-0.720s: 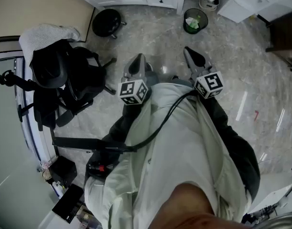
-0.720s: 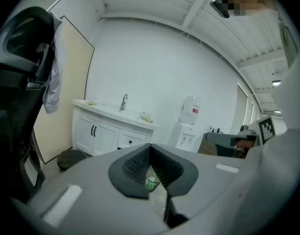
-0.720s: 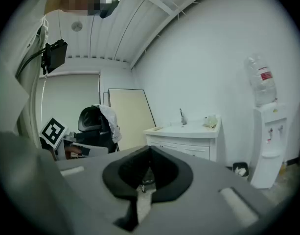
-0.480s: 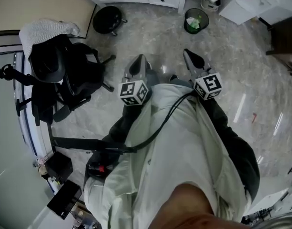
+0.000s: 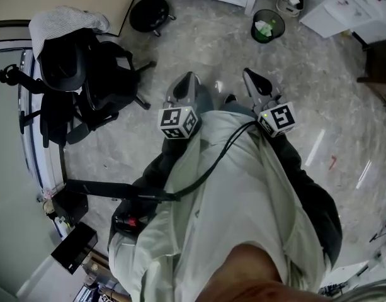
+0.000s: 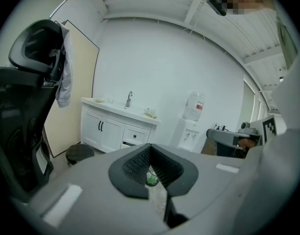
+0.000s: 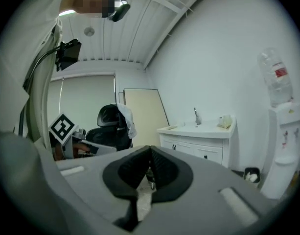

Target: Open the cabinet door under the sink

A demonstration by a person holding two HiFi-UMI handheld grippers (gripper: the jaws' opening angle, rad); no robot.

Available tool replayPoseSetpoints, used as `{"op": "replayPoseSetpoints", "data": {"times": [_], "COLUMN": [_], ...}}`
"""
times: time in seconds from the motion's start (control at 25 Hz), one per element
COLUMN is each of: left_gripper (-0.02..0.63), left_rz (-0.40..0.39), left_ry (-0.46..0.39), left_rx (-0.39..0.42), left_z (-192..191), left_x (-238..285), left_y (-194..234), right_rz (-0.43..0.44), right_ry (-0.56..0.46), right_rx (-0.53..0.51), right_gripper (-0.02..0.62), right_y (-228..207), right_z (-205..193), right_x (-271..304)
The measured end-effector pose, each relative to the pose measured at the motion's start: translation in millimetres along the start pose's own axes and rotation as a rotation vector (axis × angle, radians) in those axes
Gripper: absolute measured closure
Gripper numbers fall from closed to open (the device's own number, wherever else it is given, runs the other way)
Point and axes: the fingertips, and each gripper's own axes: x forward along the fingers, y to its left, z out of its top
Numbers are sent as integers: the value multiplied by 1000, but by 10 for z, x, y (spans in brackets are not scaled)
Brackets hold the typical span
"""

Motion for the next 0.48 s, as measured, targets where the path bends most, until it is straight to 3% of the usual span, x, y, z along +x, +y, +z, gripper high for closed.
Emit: {"op": "replayPoseSetpoints", "data": {"times": [0.2, 0.4, 0.48], "left_gripper": [598, 598, 598], "left_rz": [10, -26, -44], "left_ry": [11, 24, 28], "left_rx": [-10, 9, 7], "left_z": [-36, -9, 14], "left_x": [-5, 91, 173], "left_y": [104, 195, 281], "right_rz": [17, 28, 38], "right_ry": [109, 102, 106], "right_rx": [-217, -262, -349], "right_gripper": [594, 594, 594], "right_y": [171, 226, 256], "right_z": [-71, -39, 28], "right_x": [180, 401, 511]}}
